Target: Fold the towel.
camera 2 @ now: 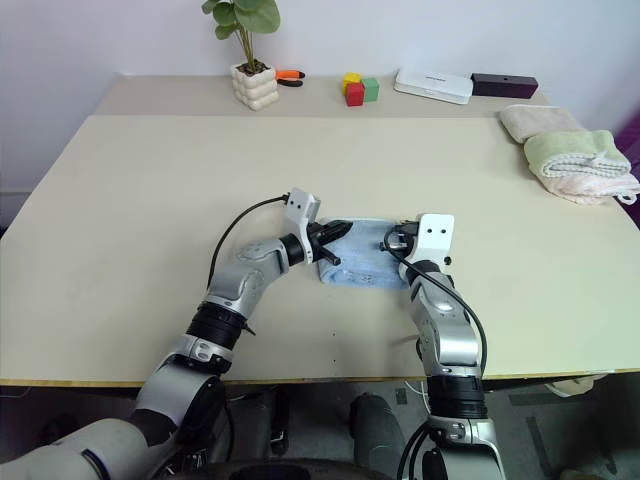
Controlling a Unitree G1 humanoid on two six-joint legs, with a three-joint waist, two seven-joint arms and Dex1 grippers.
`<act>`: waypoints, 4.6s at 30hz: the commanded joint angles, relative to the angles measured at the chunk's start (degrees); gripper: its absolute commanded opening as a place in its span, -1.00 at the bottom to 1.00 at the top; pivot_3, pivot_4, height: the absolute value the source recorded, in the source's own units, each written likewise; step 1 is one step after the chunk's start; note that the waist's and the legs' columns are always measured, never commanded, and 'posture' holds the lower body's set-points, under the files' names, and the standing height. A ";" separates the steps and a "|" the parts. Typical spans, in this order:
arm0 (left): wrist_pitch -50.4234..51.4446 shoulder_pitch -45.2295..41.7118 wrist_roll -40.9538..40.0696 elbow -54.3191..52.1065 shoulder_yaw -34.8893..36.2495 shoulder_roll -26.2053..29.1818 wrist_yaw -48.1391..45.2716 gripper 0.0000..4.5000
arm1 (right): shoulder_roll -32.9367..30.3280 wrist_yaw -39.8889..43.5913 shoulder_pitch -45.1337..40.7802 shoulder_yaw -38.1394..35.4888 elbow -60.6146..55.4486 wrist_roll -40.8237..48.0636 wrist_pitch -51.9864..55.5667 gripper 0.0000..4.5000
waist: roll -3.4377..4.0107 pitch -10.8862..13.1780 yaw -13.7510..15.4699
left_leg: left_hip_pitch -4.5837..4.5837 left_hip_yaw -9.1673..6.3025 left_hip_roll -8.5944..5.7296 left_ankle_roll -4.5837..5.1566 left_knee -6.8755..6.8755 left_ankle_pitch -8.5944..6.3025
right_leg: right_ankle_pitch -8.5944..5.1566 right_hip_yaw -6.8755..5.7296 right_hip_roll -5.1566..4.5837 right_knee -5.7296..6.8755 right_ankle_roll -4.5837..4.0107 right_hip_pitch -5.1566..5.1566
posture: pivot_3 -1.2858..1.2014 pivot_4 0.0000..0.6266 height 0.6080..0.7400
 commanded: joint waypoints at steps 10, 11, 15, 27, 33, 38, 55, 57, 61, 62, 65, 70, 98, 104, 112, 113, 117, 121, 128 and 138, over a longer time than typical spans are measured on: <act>-2.99 -0.65 -5.38 -7.28 2.17 12.84 -17.66 0.98 | -11.22 6.66 -9.65 -15.15 -9.17 24.98 25.31 0.99 | 0.05 0.01 -0.77 | 0.02 -0.01 0.03 0.00 -0.07 0.00 | 0.00 -0.01 0.01 0.03 0.01 -0.01 | 0.03 -0.52 0.92; -3.12 -0.59 -5.71 -7.15 2.32 13.88 -19.16 0.98 | -11.61 6.22 -9.99 -16.88 -9.36 27.59 27.52 0.99 | 0.05 0.01 -0.80 | 0.01 0.00 0.03 0.00 -0.08 0.00 | 0.00 -0.01 0.01 0.03 0.00 -0.04 | 0.03 -0.52 0.92; -3.66 0.97 -9.03 -7.94 4.26 21.87 -30.64 0.98 | -17.90 10.56 -8.04 -19.75 -10.87 36.63 38.05 0.99 | 0.11 0.04 -0.86 | -0.02 0.04 0.04 0.00 -0.09 0.00 | 0.00 0.01 -0.01 0.04 0.00 -0.08 | 0.03 -0.52 0.92; -2.59 6.05 -15.55 -10.85 8.32 34.04 -46.91 0.98 | -23.58 13.08 -4.33 -15.75 -8.55 38.45 48.02 0.99 | 0.12 0.05 -1.03 | -0.03 0.08 0.08 0.01 -0.11 -0.01 | -0.01 0.03 -0.02 0.04 -0.03 -0.15 | 0.03 -0.52 0.92; -4.00 9.06 -16.01 -13.35 9.11 36.54 -48.33 0.98 | -22.14 12.50 -4.02 -14.15 -8.64 38.28 50.18 0.99 | 0.12 0.05 -0.77 | -0.04 0.09 0.07 0.01 -0.09 -0.01 | -0.02 0.02 -0.04 0.05 -0.03 -0.15 | 0.03 -0.52 0.92; -3.92 9.35 -16.15 -14.33 9.75 36.23 -46.50 0.98 | -20.96 12.89 -3.96 -12.10 -8.36 37.94 51.03 0.99 | 0.12 0.05 -0.81 | -0.06 0.08 0.07 0.01 -0.09 -0.01 | -0.01 0.03 -0.04 0.05 -0.03 -0.15 | 0.03 -0.52 0.92; -2.85 12.41 -17.38 -18.54 10.44 37.72 -44.54 1.00 | -14.40 12.60 -7.02 -12.90 -2.81 39.80 53.39 -0.73 | 0.12 0.05 -1.07 | -0.04 0.09 0.12 0.01 -0.10 -0.01 | -0.01 0.03 0.03 0.07 -0.03 -0.17 | 0.03 -0.52 0.92; -3.13 12.43 -17.26 -18.70 10.25 37.23 -43.91 1.00 | -14.36 12.18 -7.76 -13.33 -1.97 39.23 52.51 -0.99 | 0.11 0.05 -1.07 | -0.04 0.10 0.12 0.01 -0.10 -0.01 | -0.01 0.04 0.02 0.07 -0.03 -0.17 | 0.03 -0.52 0.92; -3.67 12.07 -16.90 -18.48 9.91 35.97 -42.72 1.00 | -13.84 11.00 -9.92 -16.37 -0.37 39.57 49.42 -0.99 | 0.12 0.05 -0.91 | -0.04 0.10 0.11 0.01 -0.09 -0.01 | -0.01 0.04 0.02 0.06 -0.03 -0.17 | 0.03 -0.52 0.92; -4.04 11.81 -16.70 -18.03 9.79 35.57 -42.60 1.00 | -13.38 10.07 -10.58 -18.20 0.03 40.27 48.28 -0.99 | 0.12 0.05 -0.92 | -0.05 0.10 0.11 0.01 -0.09 -0.01 | -0.01 0.04 0.02 0.07 -0.03 -0.17 | 0.03 -0.52 0.92; -5.31 10.49 -16.14 -15.74 9.37 34.08 -42.54 1.00 | -11.94 5.49 -11.56 -23.67 1.11 40.88 44.90 -0.99 | 0.13 0.06 -0.79 | -0.06 0.11 0.10 0.01 -0.09 -0.01 | -0.01 0.04 0.02 0.07 -0.02 -0.18 | 0.03 -0.52 0.92; -9.74 6.15 -14.01 -9.25 7.69 30.19 -43.50 1.00 | -10.92 -4.94 -9.01 -33.60 -1.30 39.85 37.38 -0.99 | 0.12 0.06 -0.55 | -0.09 0.11 0.06 0.01 -0.08 -0.01 | -0.01 0.03 -0.02 0.04 -0.01 -0.16 | 0.03 -0.52 0.92; -17.08 0.29 -10.61 1.84 5.67 23.86 -46.90 1.00 | 2.42 -28.58 1.52 -33.75 -13.33 41.98 9.71 -0.50 | 0.30 0.11 -1.20 | -0.04 0.14 0.11 0.01 -0.05 0.00 | -0.05 0.27 0.13 0.55 -0.01 -0.44 | 0.03 -0.52 0.92; -16.81 1.87 -10.80 -0.03 5.77 23.80 -45.52 1.00 | 0.26 -29.10 1.74 -33.83 -11.38 42.43 8.64 0.82 | 0.30 0.11 -1.19 | -0.04 0.13 0.11 0.01 -0.06 0.00 | -0.05 0.27 0.14 0.55 -0.01 -0.43 | 0.03 -0.52 0.92; -17.42 1.41 -10.74 0.58 5.83 23.32 -44.83 1.00 | -6.78 -32.01 3.81 -36.21 -10.65 36.66 6.91 0.98 | 0.30 0.11 -0.79 | -0.05 0.15 0.08 0.01 -0.04 0.00 | -0.05 0.27 0.09 0.54 -0.01 -0.42 | 0.03 -0.52 0.92; -17.51 1.16 -10.69 0.89 5.82 23.25 -44.84 1.00 | -7.33 -31.85 3.80 -36.20 -10.92 35.91 6.25 0.98 | 0.30 0.11 -0.88 | -0.05 0.15 0.07 0.01 -0.04 0.00 | -0.05 0.27 0.09 0.54 -0.02 -0.42 | 0.03 -0.52 0.92; -18.30 0.13 -10.39 2.38 5.89 22.86 -44.83 1.00 | -10.34 -29.71 3.60 -34.53 -11.41 31.52 5.17 0.98 | 0.31 0.10 -1.25 | -0.01 0.14 0.08 0.01 -0.05 0.00 | -0.05 0.29 0.13 0.56 -0.01 -0.42 | 0.03 -0.52 0.92; -18.97 -0.37 -10.17 3.13 6.06 22.93 -44.83 1.00 | -13.20 -23.40 2.91 -31.36 -10.63 29.44 4.66 0.98 | 0.32 0.10 -1.21 | 0.00 0.12 0.09 0.01 -0.07 0.00 | -0.06 0.29 0.16 0.56 -0.01 -0.42 | 0.03 -0.52 0.92; -21.38 0.38 -9.08 4.26 7.66 26.42 -44.26 1.00 | -30.97 20.13 7.08 -10.09 -16.60 23.82 -0.87 0.98 | 0.39 0.16 -1.06 | 0.02 0.07 0.15 0.03 -0.09 -0.01 | -0.09 0.32 0.27 0.55 0.00 -0.41 | 0.03 -0.52 0.92; -19.67 11.60 -10.17 -6.93 10.88 32.20 -40.78 1.00 | -40.99 55.01 7.32 -4.93 -15.76 28.24 -2.14 0.98 | 0.24 0.25 -0.69 | 0.00 0.00 0.11 0.03 0.03 -0.02 | -0.16 0.28 0.19 0.55 -0.01 -0.29 | 0.03 -0.52 0.92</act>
